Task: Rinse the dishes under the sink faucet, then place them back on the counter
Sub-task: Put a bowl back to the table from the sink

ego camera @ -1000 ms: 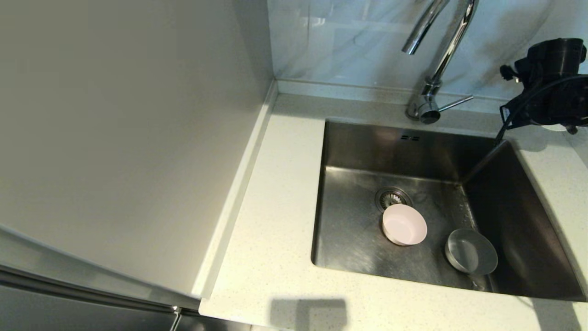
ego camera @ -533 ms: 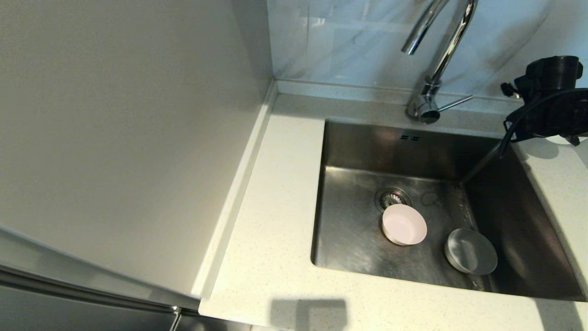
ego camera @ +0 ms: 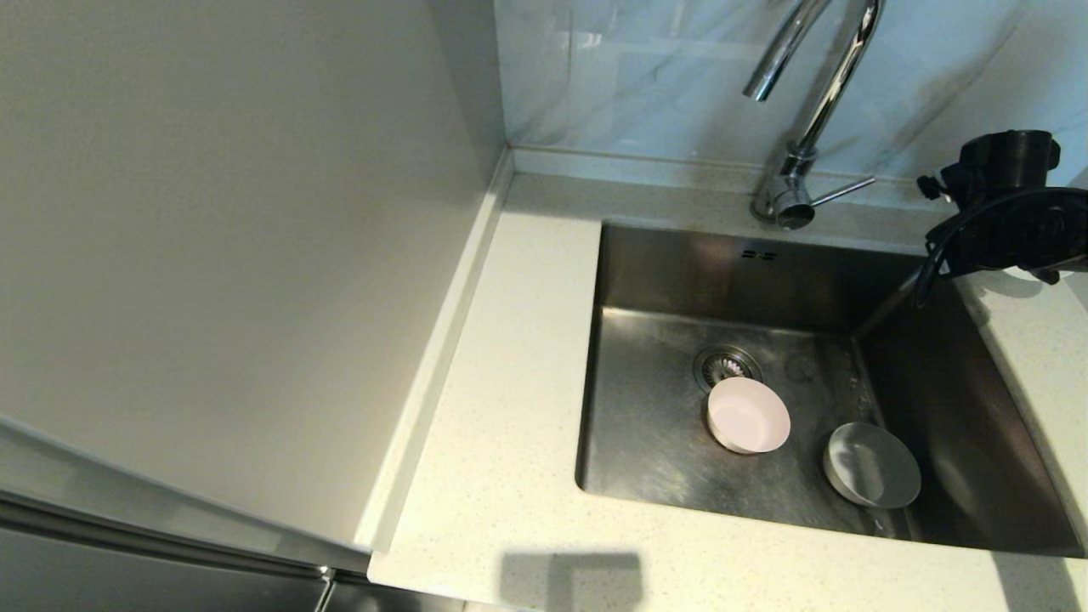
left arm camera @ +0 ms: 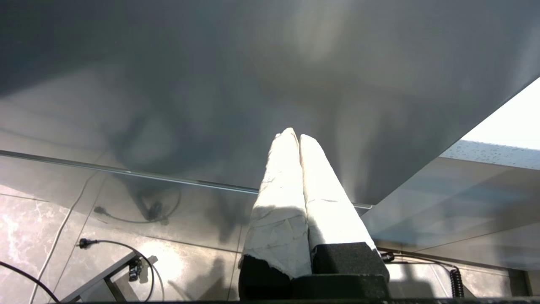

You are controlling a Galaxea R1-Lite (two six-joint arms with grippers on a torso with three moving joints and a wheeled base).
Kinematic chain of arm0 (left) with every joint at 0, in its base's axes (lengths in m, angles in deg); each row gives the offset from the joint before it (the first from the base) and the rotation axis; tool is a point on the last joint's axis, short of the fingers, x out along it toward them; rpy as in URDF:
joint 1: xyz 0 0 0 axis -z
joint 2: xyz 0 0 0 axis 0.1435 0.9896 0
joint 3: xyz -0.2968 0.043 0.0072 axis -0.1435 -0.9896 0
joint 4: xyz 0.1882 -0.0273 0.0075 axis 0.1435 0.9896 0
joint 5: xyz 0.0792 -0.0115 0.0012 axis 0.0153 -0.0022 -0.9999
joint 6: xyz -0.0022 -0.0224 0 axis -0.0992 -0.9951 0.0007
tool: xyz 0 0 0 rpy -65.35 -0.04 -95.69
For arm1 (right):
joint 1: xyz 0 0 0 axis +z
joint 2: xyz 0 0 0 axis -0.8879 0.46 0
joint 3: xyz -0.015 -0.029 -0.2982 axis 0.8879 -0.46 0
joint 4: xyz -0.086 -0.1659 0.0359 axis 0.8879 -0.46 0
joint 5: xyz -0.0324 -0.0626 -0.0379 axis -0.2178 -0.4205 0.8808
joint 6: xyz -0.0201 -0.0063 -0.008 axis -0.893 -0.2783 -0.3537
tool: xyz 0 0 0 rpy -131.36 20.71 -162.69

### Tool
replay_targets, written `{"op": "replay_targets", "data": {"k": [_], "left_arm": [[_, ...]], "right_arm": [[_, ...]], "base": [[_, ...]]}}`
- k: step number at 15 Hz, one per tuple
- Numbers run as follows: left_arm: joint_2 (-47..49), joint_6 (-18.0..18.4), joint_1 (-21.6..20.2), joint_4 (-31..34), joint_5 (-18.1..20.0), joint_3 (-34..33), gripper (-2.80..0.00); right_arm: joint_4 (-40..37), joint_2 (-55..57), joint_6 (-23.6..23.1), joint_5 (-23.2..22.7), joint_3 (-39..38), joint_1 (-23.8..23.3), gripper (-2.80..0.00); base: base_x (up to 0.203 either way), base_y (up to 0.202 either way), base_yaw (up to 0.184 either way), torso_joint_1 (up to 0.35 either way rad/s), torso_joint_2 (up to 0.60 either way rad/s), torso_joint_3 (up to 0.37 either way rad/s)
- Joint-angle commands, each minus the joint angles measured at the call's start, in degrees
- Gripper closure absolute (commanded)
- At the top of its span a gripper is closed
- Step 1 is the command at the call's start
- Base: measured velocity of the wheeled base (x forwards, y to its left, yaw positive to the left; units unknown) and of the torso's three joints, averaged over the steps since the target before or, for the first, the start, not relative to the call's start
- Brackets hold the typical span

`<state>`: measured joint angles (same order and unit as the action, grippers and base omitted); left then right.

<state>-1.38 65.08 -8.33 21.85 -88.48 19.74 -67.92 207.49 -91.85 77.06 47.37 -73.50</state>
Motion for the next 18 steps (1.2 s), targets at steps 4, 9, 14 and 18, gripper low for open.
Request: {"op": "replay_targets", "data": {"k": [4,9,14,18], "left_arm": [[-0.2,-0.1,0.0,0.0,0.0,0.0,0.0],[-0.2,0.0,0.0,0.0,0.0,0.0,0.0],[-0.2,0.0,0.0,0.0,0.0,0.0,0.0],[-0.2,0.0,0.0,0.0,0.0,0.0,0.0]], "right_arm": [[-0.1,1.2,-0.5,0.2,0.0,-0.9,0.0],[-0.1,1.9,-0.8,0.2,-0.2,-1.3,0.0],[0.0,2.4,-0.8,0.2,0.0,-1.3,-2.8],[0.0,1.9,-0.7,0.1,1.8,-1.2,-2.8]], "base": [[0.0,0.0,0.0,0.0,0.0,0.0],[0.0,0.0,0.0,0.0,0.0,0.0],[0.0,0.0,0.0,0.0,0.0,0.0],[0.0,0.0,0.0,0.0,0.0,0.0]]}}
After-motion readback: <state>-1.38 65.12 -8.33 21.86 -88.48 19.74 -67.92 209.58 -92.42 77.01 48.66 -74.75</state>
